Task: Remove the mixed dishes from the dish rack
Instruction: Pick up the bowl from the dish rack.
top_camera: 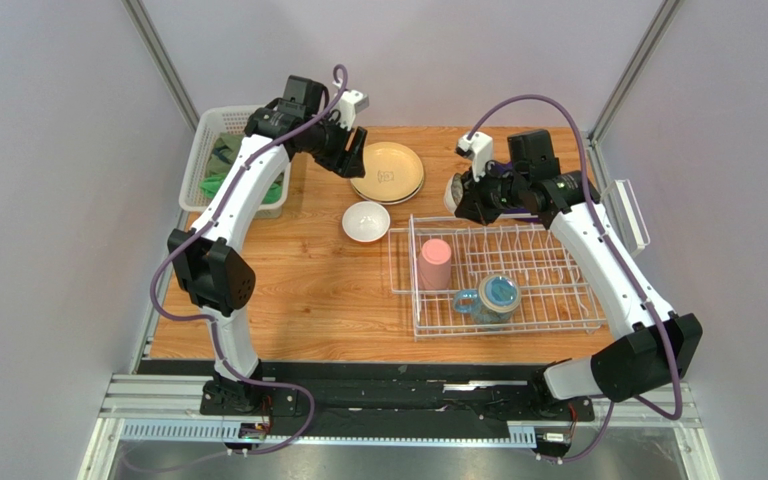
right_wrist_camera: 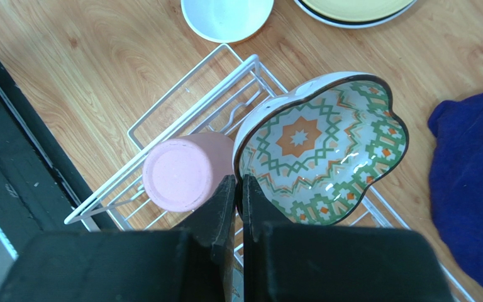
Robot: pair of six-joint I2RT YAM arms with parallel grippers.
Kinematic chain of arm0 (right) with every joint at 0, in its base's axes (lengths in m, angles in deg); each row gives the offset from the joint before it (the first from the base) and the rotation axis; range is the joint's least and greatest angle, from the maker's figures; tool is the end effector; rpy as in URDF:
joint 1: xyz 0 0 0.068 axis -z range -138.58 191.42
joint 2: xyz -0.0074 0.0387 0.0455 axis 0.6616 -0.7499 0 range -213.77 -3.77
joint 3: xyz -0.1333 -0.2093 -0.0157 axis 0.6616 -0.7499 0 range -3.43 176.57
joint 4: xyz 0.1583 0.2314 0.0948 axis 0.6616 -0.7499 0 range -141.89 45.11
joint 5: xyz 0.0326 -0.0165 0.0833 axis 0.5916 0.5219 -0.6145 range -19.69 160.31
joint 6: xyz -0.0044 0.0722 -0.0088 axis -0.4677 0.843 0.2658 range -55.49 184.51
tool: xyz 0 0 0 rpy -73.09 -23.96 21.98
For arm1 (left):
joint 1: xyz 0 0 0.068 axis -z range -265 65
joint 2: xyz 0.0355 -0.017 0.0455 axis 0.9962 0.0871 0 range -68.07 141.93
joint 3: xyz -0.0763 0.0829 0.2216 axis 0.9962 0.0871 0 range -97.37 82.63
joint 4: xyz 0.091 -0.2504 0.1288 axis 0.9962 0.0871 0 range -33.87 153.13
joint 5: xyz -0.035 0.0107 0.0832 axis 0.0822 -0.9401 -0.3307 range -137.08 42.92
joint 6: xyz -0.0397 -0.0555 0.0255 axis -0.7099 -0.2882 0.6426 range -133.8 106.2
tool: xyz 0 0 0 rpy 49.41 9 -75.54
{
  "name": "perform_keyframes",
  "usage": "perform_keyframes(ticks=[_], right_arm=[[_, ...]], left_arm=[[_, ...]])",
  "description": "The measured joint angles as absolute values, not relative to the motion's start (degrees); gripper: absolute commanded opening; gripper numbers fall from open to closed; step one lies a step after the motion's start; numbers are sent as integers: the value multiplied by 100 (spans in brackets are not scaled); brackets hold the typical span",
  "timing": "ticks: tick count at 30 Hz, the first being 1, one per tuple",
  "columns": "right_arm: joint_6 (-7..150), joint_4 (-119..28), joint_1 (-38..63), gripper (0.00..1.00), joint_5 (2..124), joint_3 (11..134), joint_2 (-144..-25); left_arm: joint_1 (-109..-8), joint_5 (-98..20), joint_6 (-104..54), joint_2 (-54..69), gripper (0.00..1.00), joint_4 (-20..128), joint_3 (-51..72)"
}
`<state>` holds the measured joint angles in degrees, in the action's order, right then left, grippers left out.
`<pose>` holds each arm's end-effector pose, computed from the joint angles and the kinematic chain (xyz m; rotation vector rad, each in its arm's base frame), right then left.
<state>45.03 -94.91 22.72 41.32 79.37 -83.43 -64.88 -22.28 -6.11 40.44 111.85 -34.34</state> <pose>0.3144 0.1374 0.3312 -0.9846 2.1187 0.5946 0.4165 -0.1797 0.3460 0.7695 2.2577 -0.6202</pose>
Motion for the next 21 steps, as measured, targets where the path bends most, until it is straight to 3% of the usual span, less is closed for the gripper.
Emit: perform_keyframes(ticks=[11,21], right_arm=[[4037,-9609,604,0,5741,7957,-8262],[3655,-9679,-683,0,6895,8014,-8782]], left_arm=[[-6112,-2379,-399,4271,66,12516,-5197],[-5645,-2567,-71,4566,65,13098,-5479]])
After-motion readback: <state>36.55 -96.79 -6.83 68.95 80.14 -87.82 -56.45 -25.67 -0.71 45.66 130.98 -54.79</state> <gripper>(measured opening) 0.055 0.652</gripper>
